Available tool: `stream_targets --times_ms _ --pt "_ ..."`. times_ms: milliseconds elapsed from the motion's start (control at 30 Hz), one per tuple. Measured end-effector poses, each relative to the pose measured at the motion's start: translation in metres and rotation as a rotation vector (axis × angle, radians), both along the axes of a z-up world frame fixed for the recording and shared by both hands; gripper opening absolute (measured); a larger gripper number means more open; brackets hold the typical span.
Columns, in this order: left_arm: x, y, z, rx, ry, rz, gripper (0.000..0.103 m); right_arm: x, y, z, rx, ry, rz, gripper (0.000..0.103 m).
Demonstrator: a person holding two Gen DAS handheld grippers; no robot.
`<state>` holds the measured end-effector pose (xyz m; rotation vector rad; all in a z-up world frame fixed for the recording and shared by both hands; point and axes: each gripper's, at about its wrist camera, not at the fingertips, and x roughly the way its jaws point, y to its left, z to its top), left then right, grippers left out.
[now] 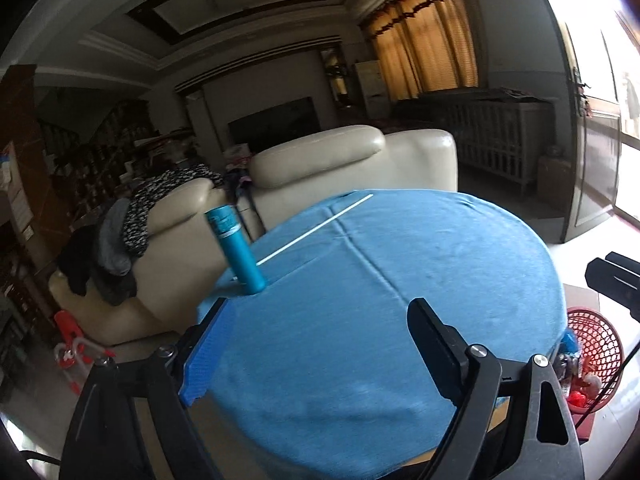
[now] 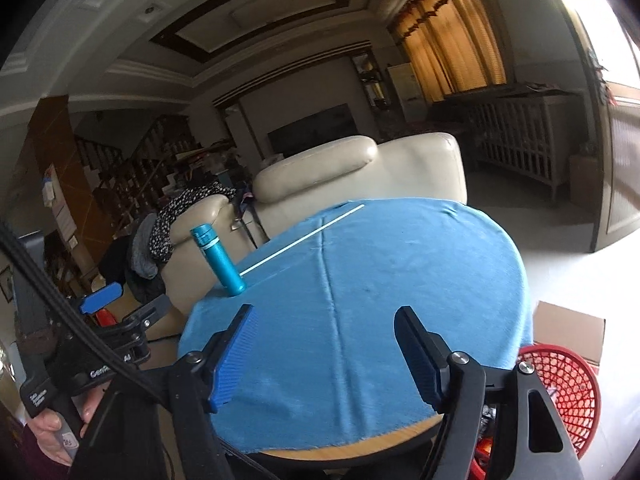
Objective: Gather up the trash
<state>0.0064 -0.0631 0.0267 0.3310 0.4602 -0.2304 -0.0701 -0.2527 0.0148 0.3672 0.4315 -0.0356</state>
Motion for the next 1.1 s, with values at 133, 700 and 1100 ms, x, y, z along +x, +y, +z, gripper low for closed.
stream_targets --times_ms 133,700,1100 --pt "-0.002 0.022 0.003 -0.010 -0.007 0.042 0.088 0.012 0.030 0.008 -0.031 0.011 0.035 0.074" --pt "-0.021 0.072 0.004 -0.027 0.010 0.122 0.089 0.029 0.095 0.001 -0.090 0.053 0.103 0.074" --pt "-0.026 0.077 0.002 -0.022 0.017 0.145 0.089 0.016 0.103 0.008 -0.151 0.011 0.084 0.074"
